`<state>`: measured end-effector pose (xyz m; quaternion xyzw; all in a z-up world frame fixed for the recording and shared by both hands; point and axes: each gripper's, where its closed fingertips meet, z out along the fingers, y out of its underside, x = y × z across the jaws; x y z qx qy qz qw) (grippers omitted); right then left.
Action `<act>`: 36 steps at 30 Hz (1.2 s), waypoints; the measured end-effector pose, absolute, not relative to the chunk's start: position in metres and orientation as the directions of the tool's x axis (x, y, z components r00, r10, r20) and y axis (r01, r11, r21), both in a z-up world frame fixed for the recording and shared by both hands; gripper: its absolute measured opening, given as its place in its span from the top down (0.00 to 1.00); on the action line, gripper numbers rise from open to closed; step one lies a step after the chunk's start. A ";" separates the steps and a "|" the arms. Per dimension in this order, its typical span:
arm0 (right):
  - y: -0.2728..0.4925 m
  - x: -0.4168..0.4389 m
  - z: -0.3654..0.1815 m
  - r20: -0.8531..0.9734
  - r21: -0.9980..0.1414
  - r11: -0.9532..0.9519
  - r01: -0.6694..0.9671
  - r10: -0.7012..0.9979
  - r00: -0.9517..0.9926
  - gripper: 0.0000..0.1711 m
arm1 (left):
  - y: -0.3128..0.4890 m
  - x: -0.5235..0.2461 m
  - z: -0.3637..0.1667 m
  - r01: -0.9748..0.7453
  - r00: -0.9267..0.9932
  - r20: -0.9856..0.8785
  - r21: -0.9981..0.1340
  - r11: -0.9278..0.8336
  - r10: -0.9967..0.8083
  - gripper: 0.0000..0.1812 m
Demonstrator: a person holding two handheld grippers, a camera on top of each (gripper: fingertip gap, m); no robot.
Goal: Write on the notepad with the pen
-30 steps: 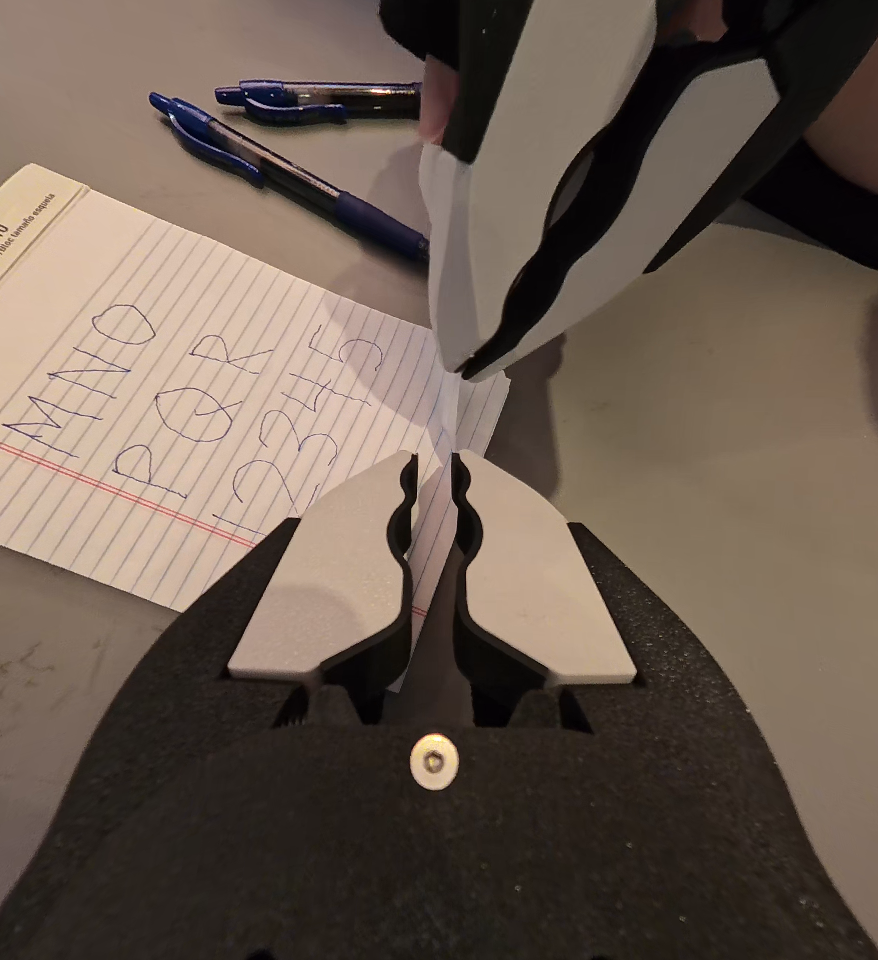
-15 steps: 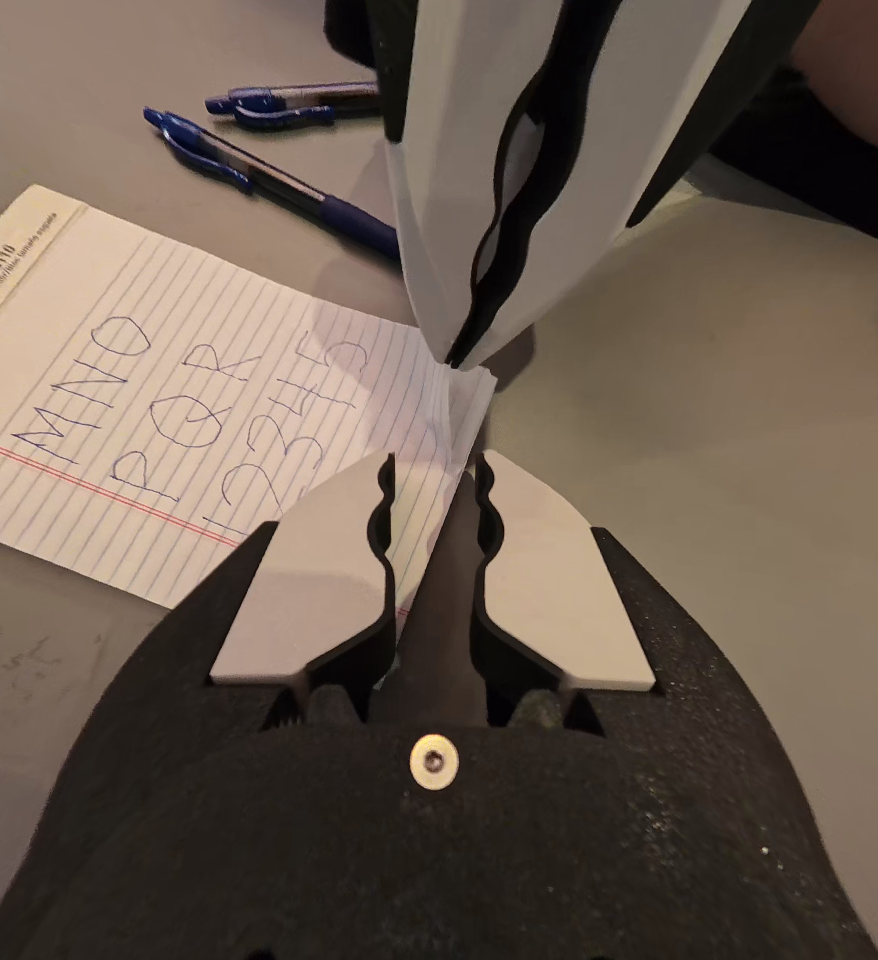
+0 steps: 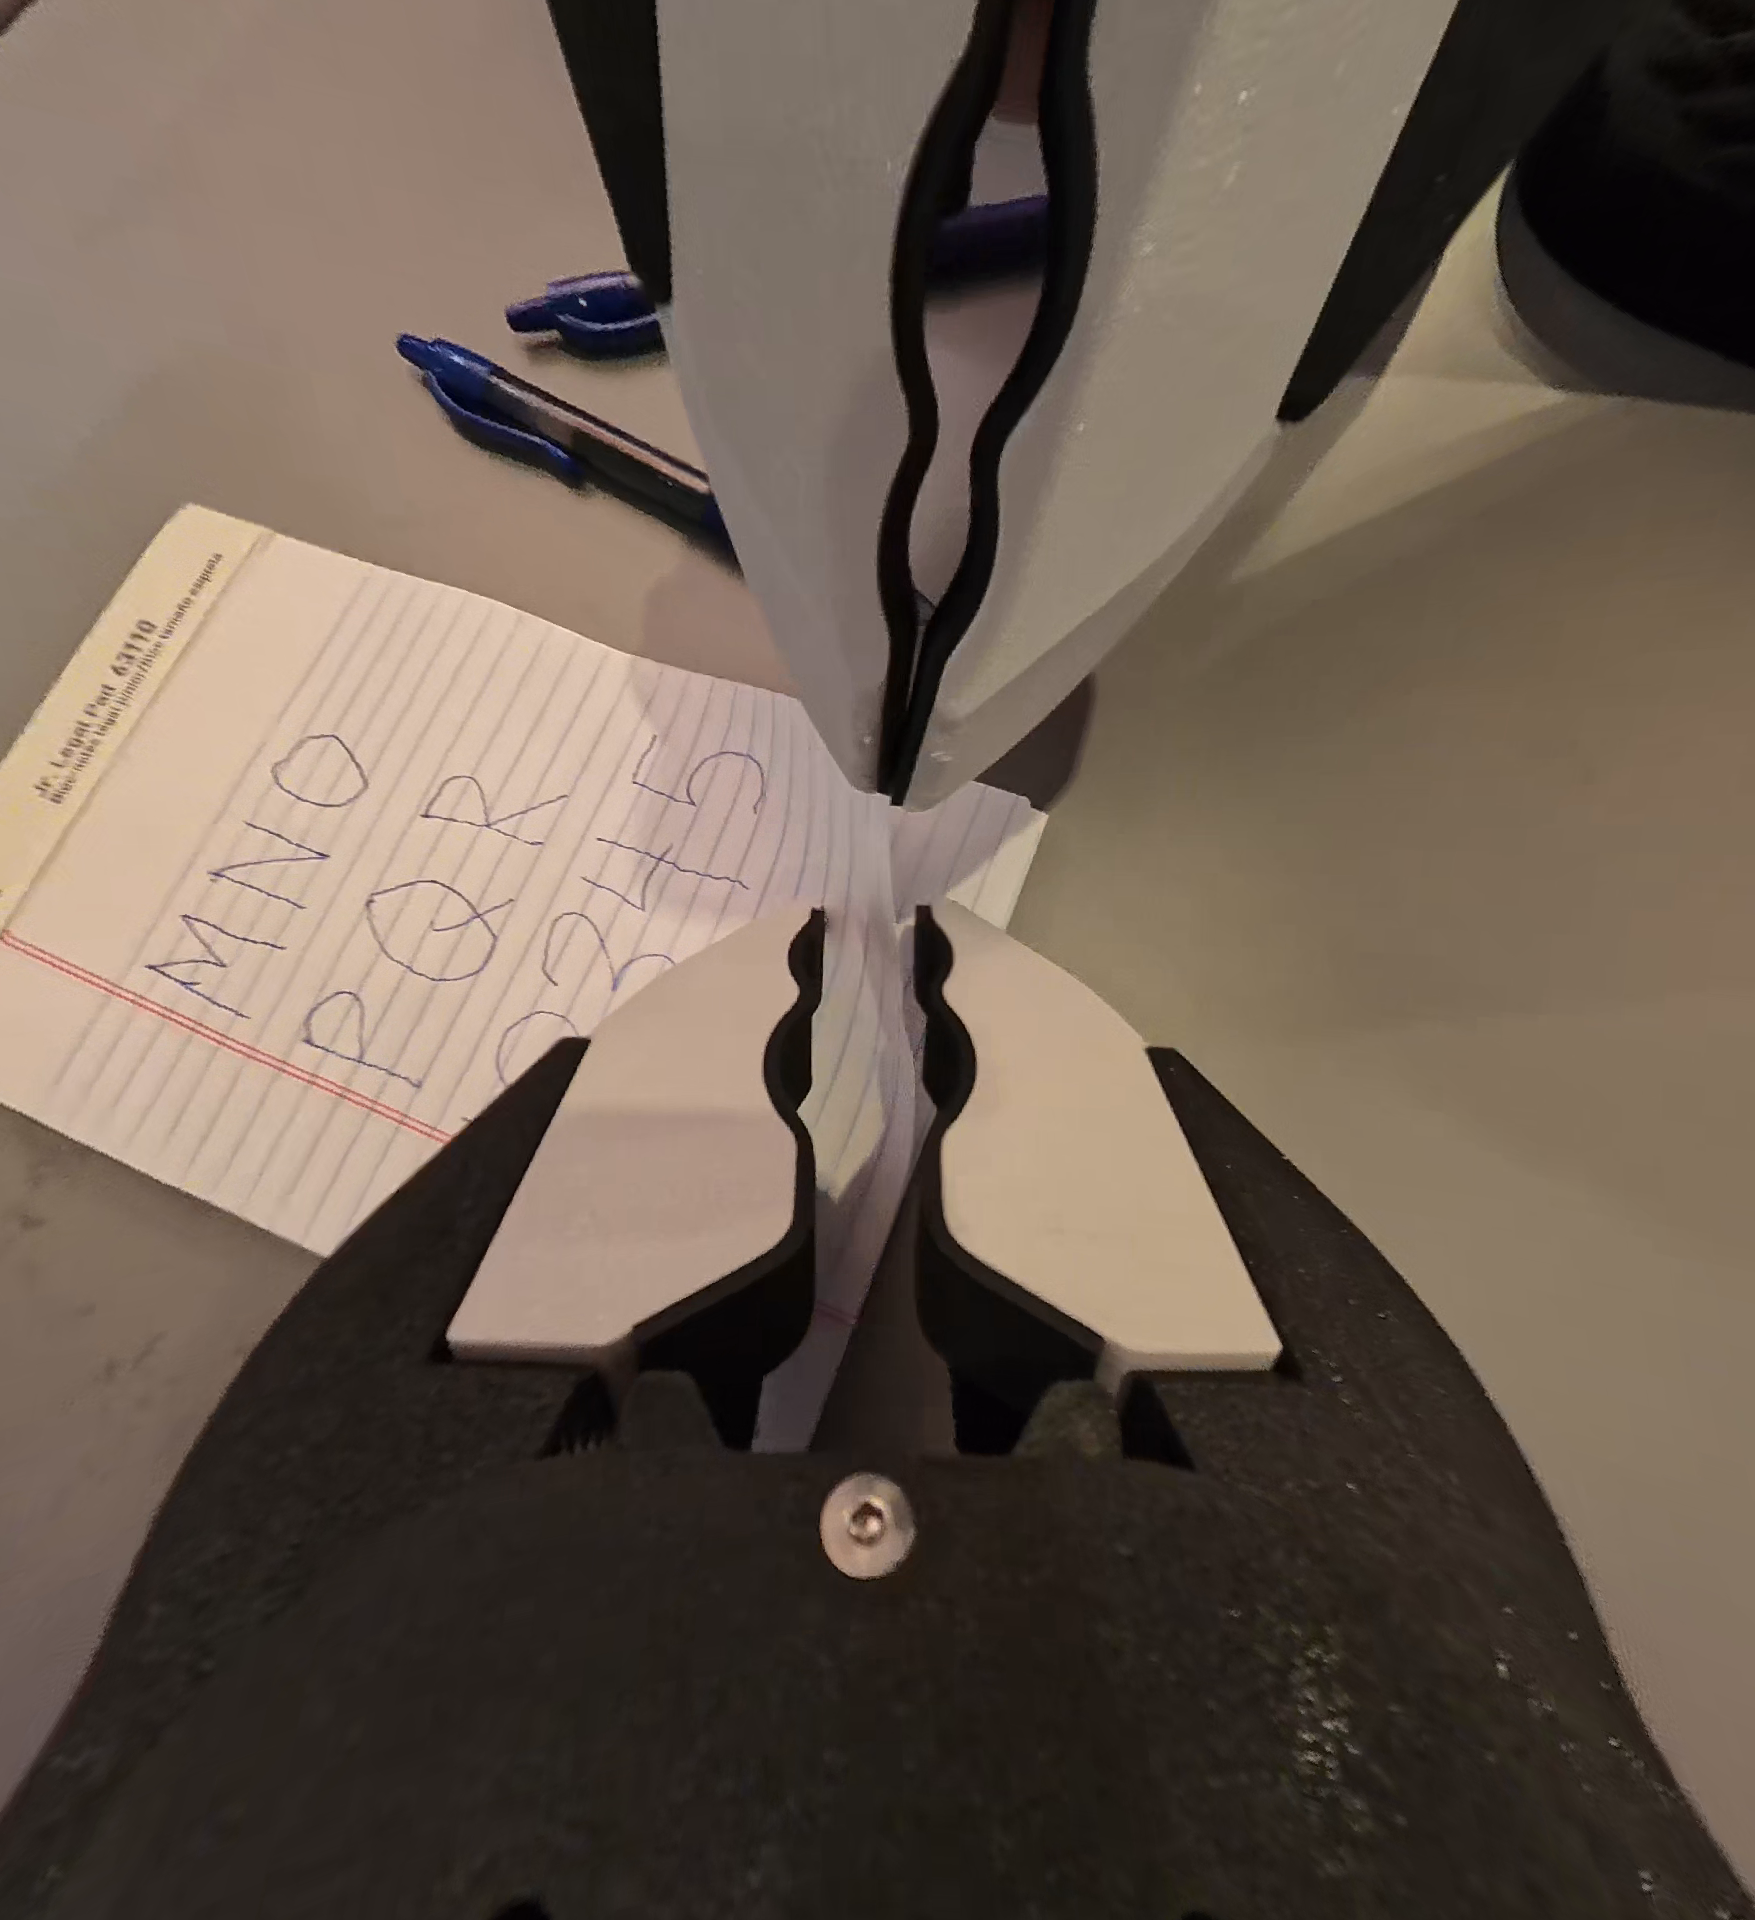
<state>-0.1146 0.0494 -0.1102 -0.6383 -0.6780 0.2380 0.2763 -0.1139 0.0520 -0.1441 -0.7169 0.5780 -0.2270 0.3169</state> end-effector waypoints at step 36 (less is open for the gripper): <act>0.157 -0.073 -0.101 -0.046 -0.820 -0.408 0.402 0.747 0.663 0.95 | 0.052 -0.126 -0.149 -0.782 0.276 -0.284 -0.622 -0.043 -0.918 1.00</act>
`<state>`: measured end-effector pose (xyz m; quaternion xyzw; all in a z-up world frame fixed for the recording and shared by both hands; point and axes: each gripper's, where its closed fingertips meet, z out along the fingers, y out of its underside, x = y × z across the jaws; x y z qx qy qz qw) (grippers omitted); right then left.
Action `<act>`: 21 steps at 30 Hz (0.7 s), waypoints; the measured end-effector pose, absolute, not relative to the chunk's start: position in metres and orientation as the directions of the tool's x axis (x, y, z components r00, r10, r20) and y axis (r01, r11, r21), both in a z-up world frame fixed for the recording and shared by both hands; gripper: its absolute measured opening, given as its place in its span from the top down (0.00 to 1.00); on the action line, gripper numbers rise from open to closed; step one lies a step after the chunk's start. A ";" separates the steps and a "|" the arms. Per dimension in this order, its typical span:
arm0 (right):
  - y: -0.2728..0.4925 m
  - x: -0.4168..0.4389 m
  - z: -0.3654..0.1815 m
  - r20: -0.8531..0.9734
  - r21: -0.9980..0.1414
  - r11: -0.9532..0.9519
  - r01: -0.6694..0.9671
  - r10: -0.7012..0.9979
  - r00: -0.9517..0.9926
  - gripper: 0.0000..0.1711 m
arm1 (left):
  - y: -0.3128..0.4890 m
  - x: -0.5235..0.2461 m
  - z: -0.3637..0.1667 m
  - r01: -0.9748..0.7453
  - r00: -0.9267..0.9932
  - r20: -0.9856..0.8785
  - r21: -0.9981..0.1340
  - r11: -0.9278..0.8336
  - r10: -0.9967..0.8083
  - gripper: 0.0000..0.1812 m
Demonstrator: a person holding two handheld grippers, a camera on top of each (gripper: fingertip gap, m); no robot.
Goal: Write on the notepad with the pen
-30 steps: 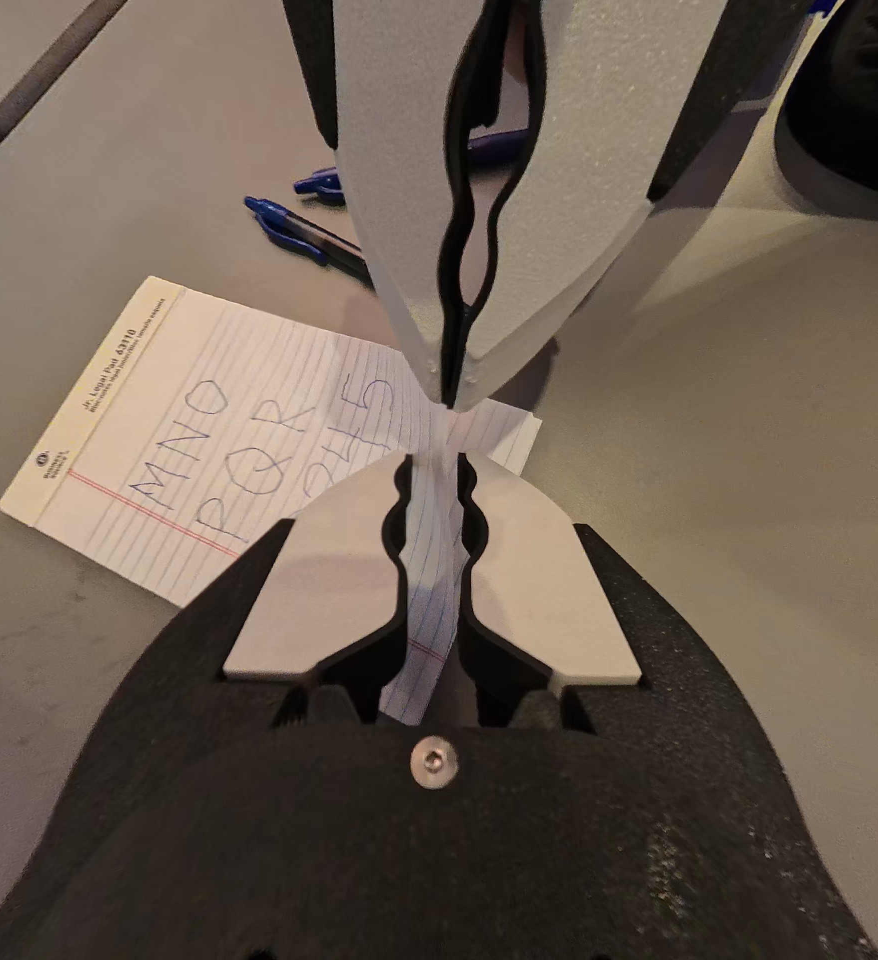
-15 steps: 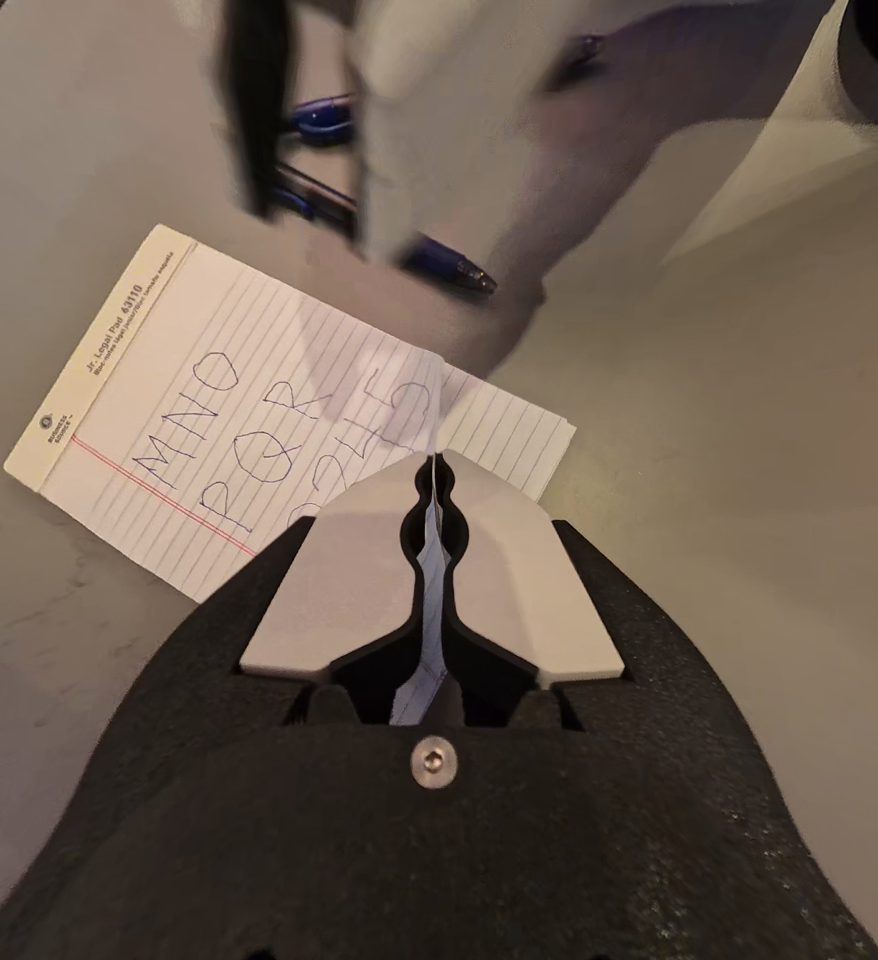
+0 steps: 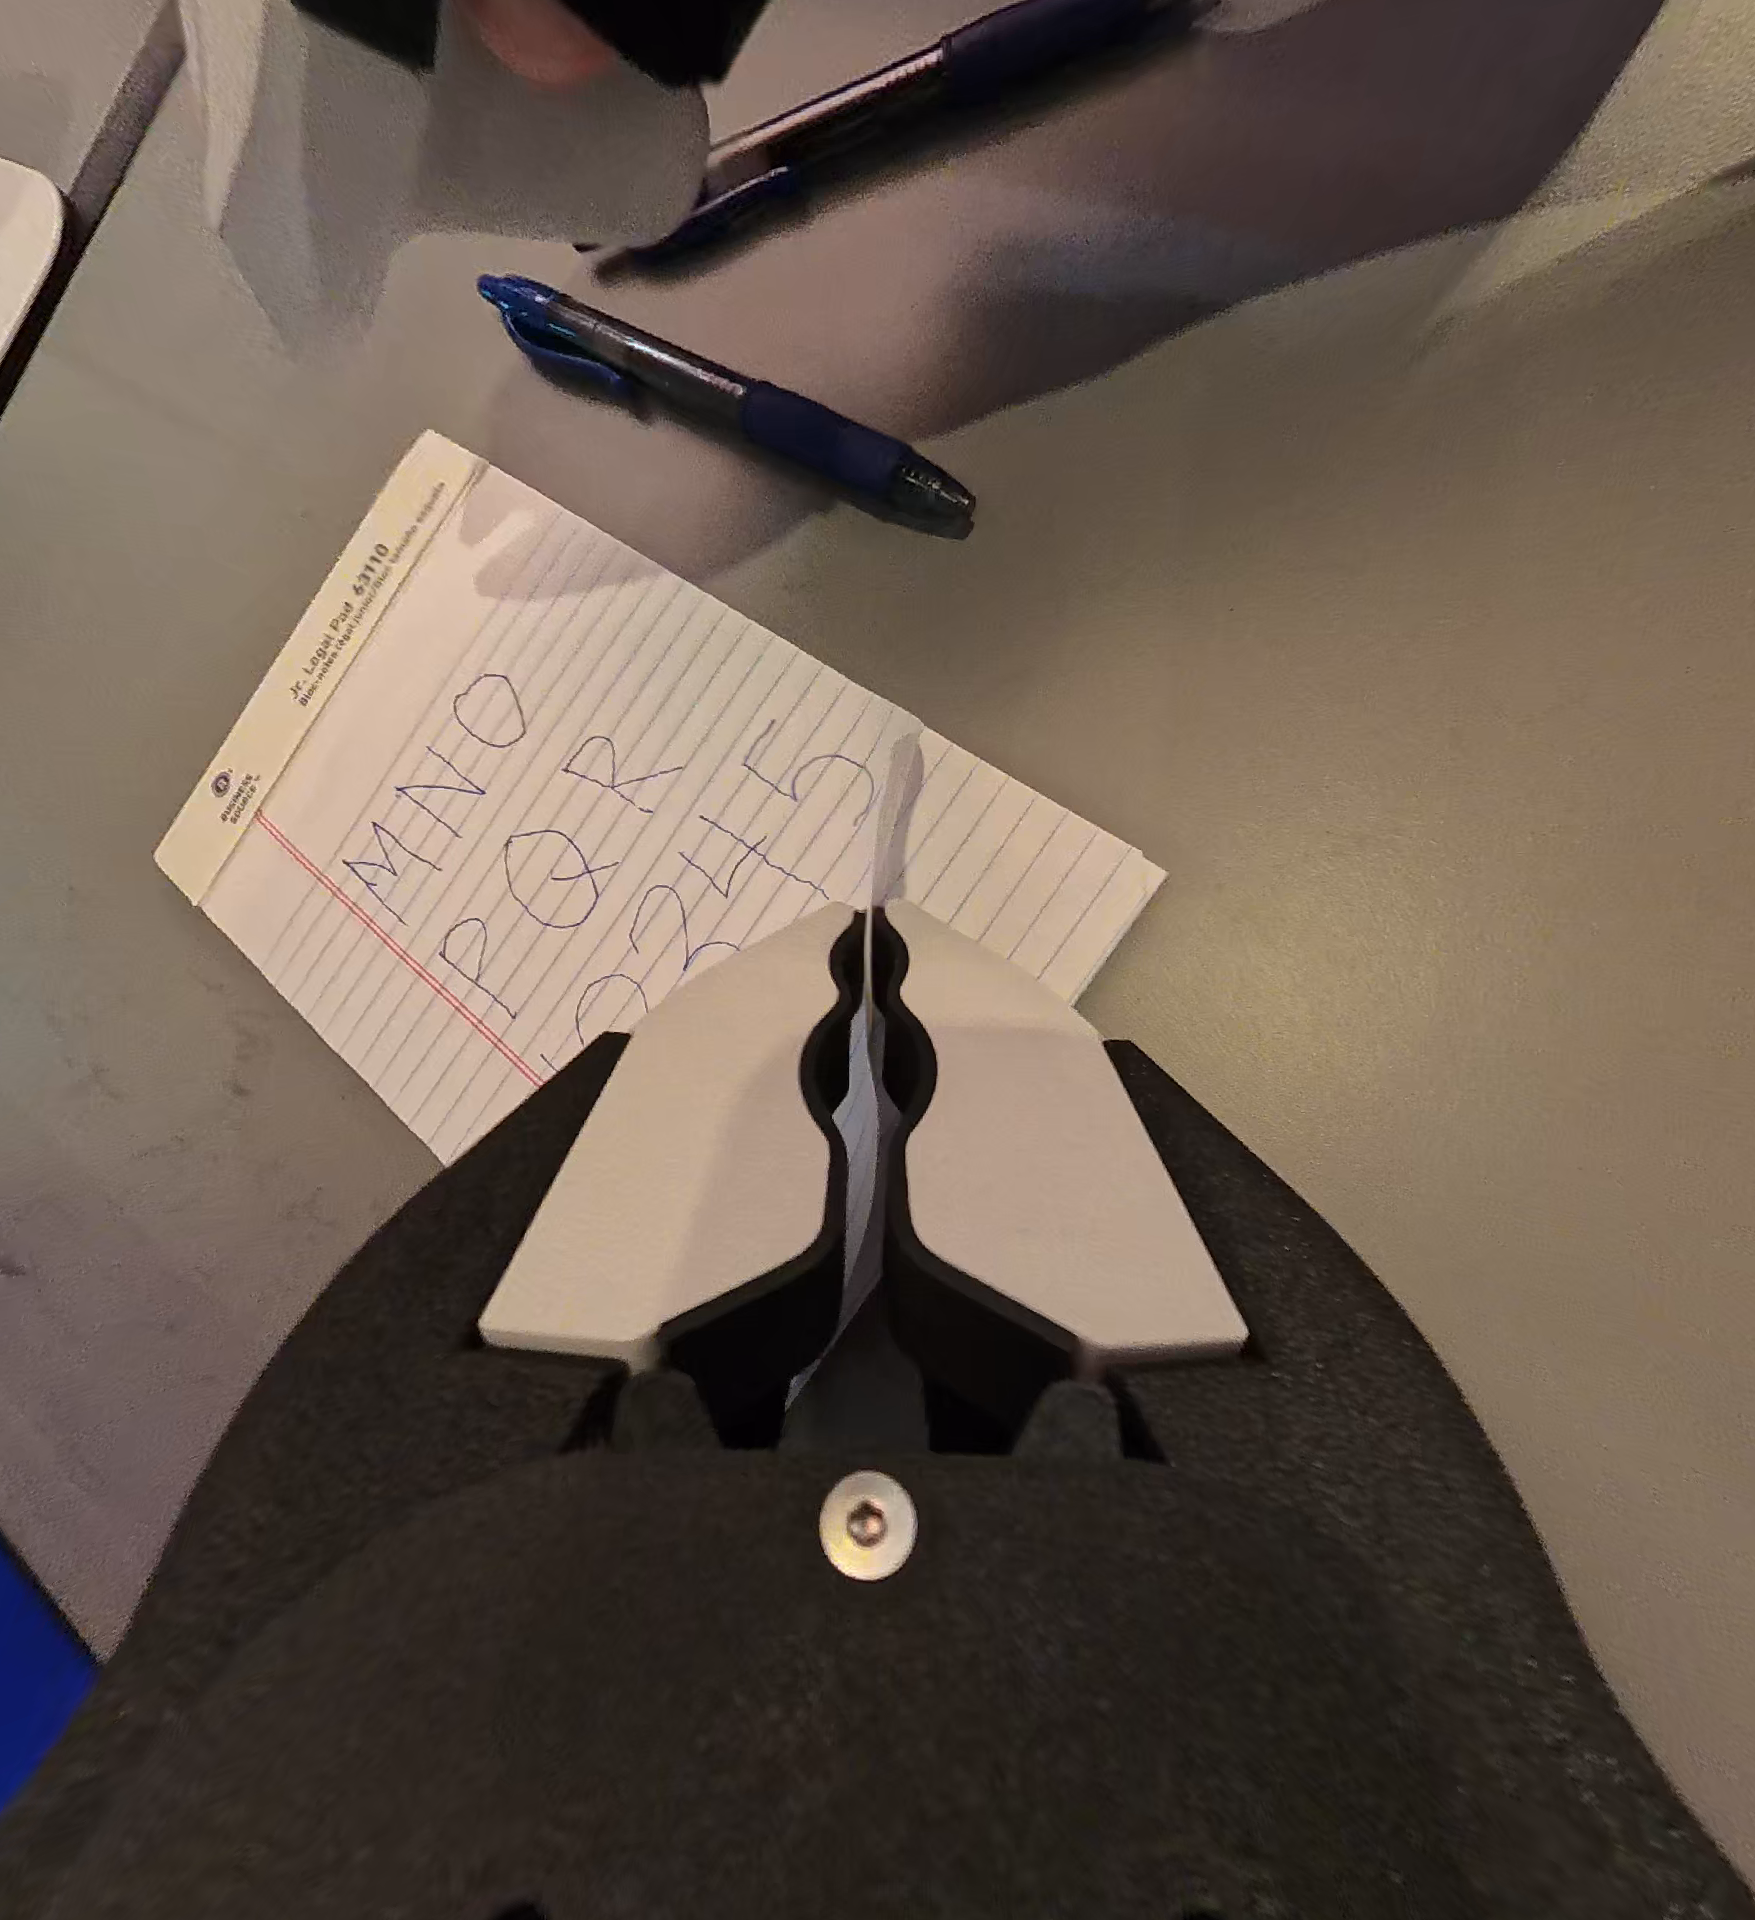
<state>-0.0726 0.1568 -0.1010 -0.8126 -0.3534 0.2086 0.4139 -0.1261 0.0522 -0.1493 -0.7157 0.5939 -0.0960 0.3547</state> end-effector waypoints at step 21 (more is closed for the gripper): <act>0.196 -0.080 -0.137 -0.227 -0.654 -0.579 0.487 0.764 0.604 1.00 | 0.053 -0.124 -0.149 -0.742 0.319 -0.162 -0.655 -0.140 -0.934 1.00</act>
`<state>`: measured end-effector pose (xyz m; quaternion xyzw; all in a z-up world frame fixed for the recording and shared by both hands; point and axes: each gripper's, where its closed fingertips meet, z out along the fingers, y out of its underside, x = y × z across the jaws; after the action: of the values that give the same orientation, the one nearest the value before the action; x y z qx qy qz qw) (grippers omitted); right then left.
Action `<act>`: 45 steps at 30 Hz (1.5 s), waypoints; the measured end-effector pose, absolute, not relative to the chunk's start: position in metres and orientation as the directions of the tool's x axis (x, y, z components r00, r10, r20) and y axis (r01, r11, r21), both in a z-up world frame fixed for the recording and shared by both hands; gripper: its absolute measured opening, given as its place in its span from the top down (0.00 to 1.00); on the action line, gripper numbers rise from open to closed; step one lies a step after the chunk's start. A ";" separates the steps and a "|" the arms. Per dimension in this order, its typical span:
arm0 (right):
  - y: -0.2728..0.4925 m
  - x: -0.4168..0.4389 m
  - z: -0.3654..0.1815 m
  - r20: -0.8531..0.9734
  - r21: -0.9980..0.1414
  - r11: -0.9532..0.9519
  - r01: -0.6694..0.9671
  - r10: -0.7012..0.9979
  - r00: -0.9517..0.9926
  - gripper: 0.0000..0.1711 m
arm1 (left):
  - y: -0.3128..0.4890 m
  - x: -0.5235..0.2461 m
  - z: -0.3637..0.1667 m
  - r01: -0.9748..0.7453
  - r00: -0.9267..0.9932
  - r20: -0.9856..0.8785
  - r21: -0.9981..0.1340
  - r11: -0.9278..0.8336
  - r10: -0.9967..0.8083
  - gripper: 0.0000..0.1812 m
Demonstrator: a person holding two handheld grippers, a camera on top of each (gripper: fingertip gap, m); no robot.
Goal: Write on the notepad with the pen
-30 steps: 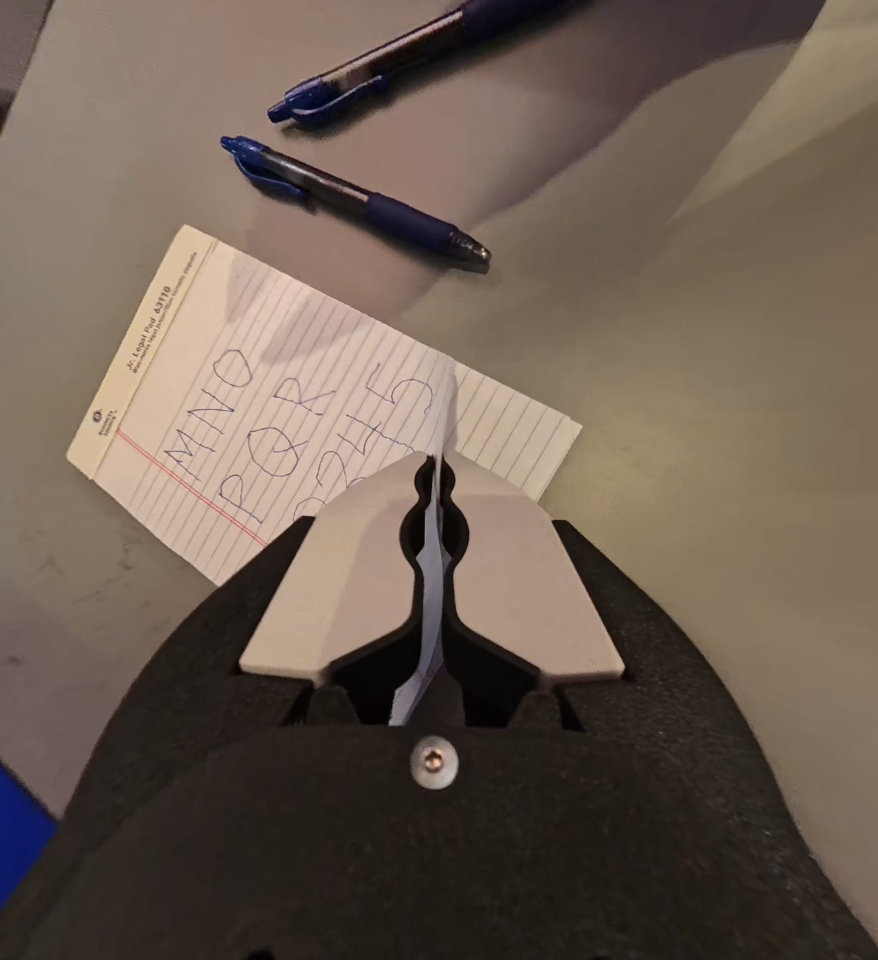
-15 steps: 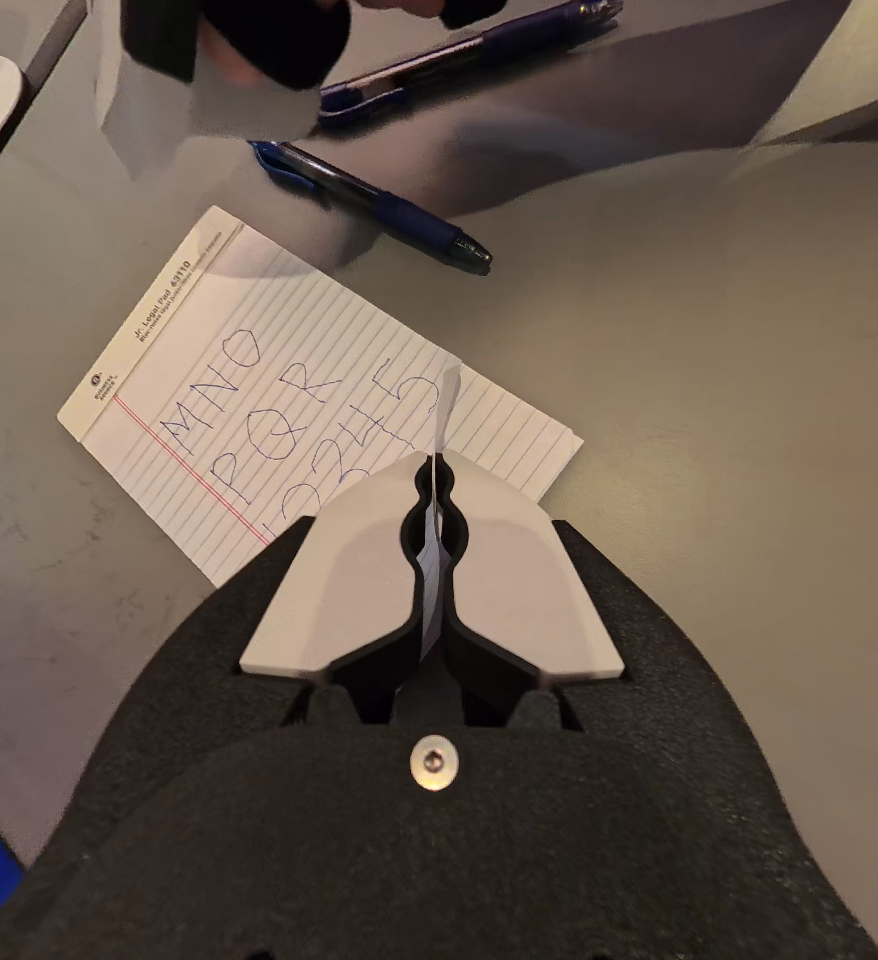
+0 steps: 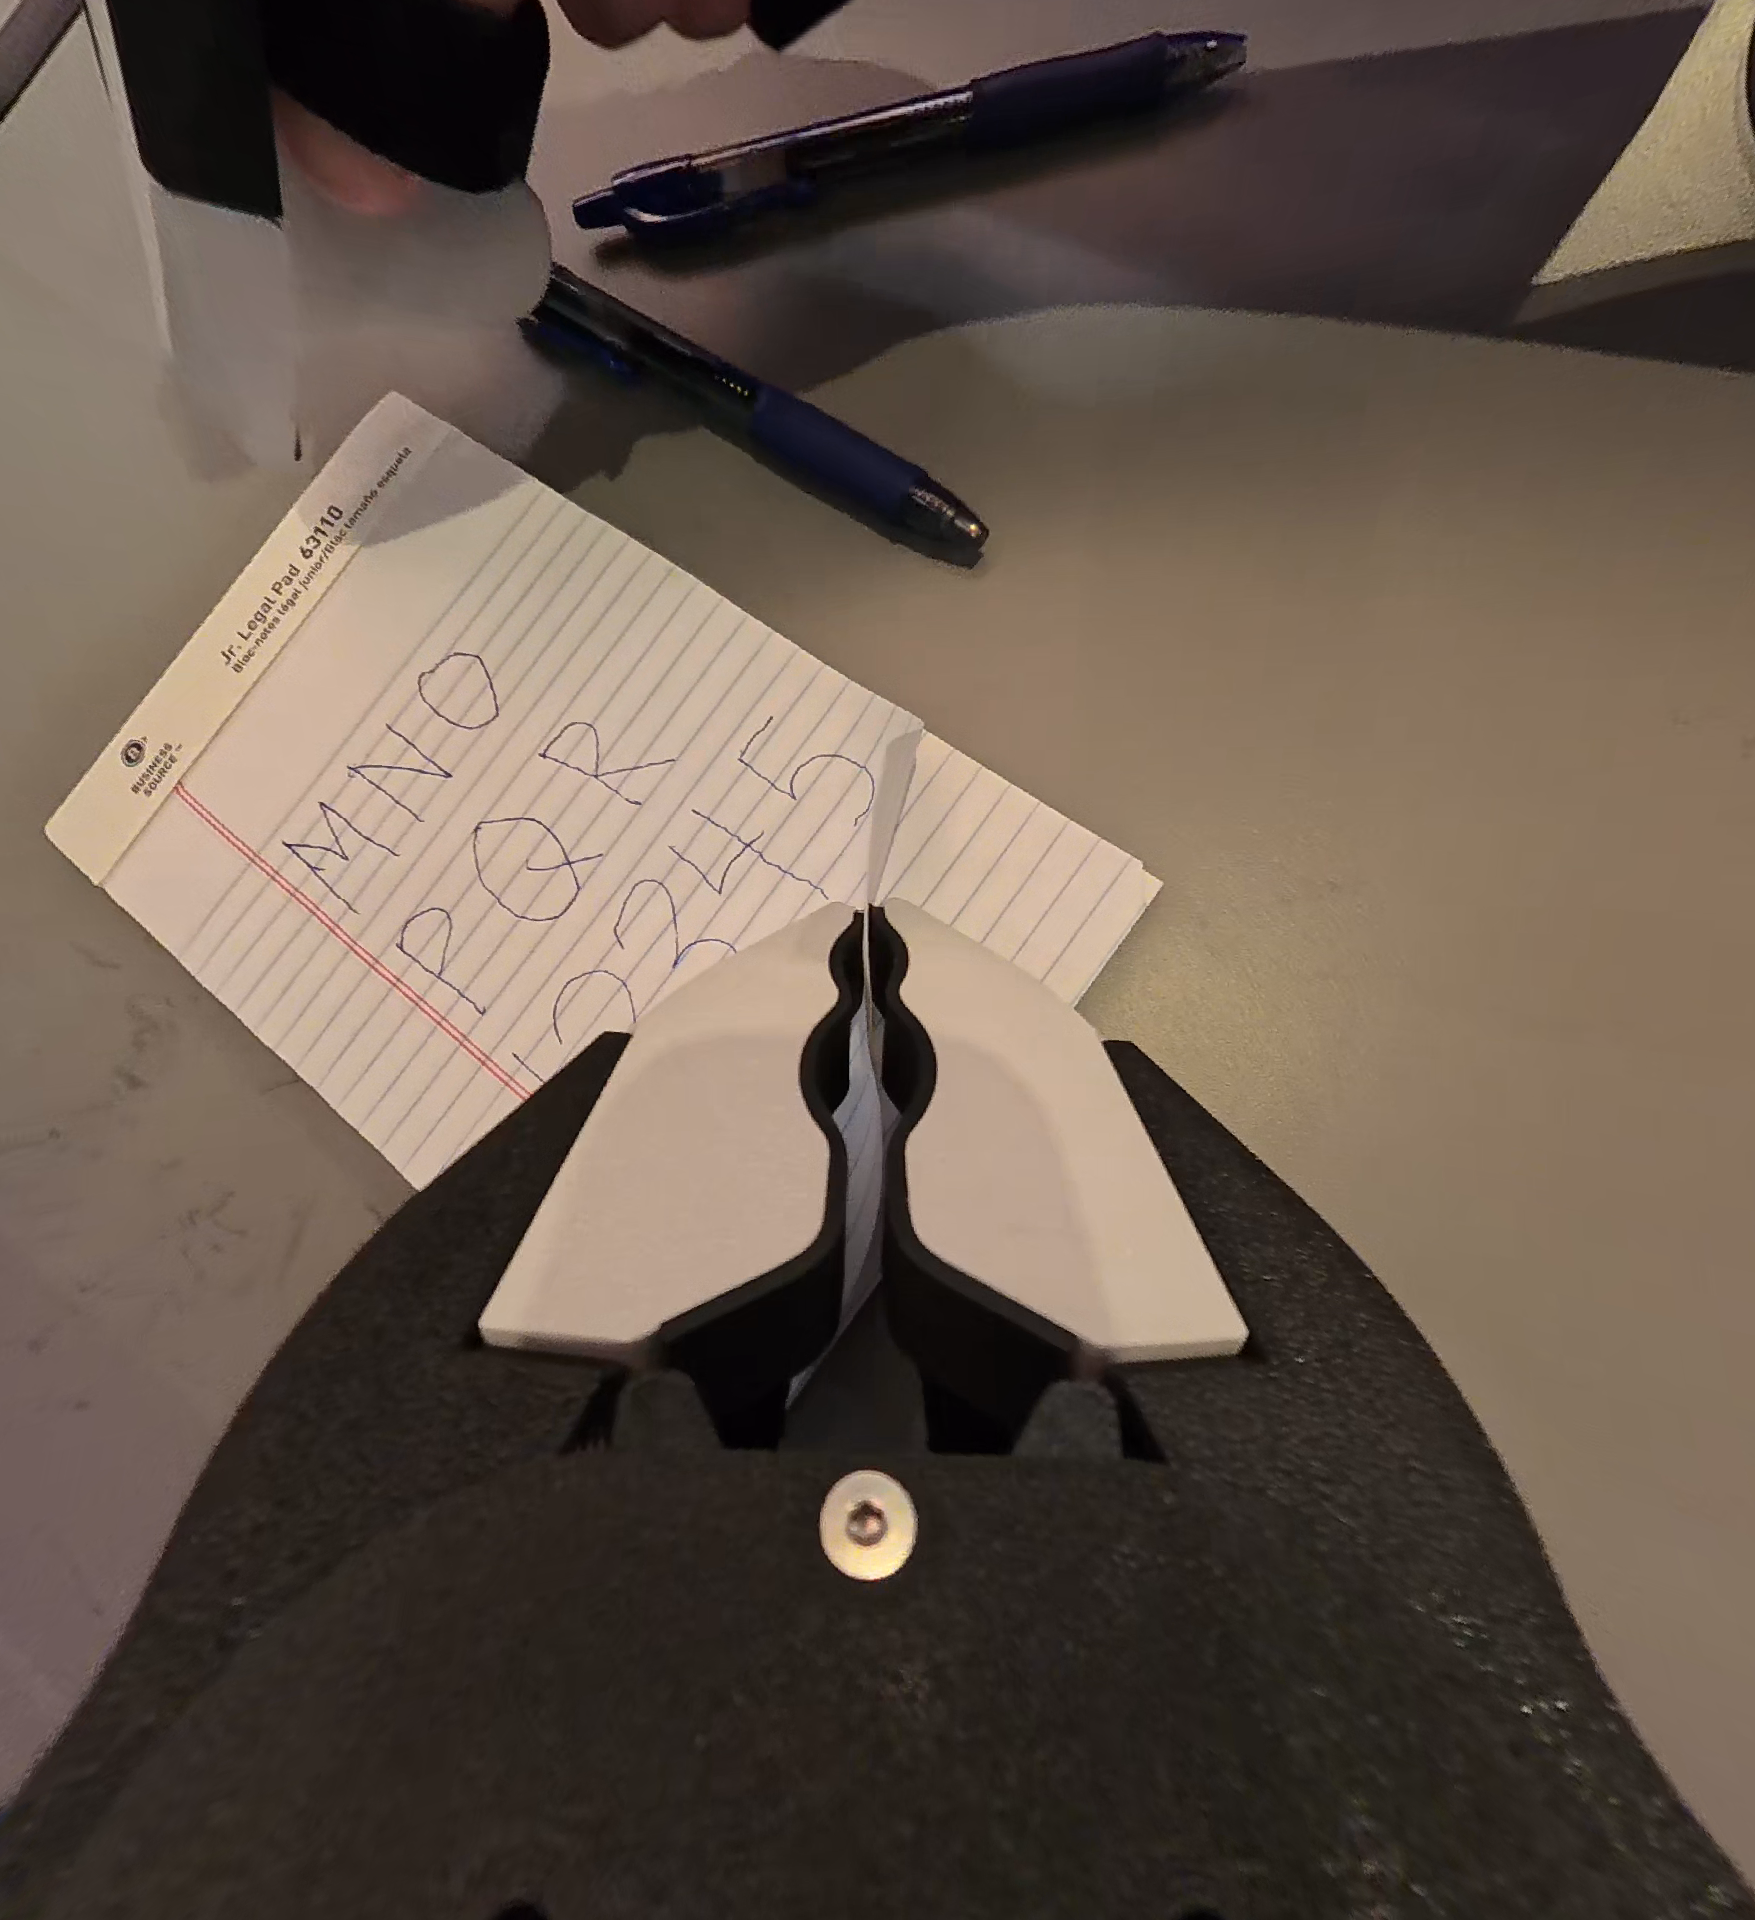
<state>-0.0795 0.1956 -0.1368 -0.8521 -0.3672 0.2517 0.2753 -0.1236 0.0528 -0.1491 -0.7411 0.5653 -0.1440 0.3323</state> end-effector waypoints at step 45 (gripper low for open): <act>0.198 -0.080 -0.150 -0.103 -0.599 -0.454 0.660 0.861 0.499 1.00 | 0.100 -0.152 -0.081 -0.447 0.512 0.097 -0.819 -0.361 -0.854 1.00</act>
<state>-0.0796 0.1982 -0.1497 -0.8287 -0.4587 0.2004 0.2502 -0.1515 0.0995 -0.0812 -0.7807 0.4164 -0.2660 0.3825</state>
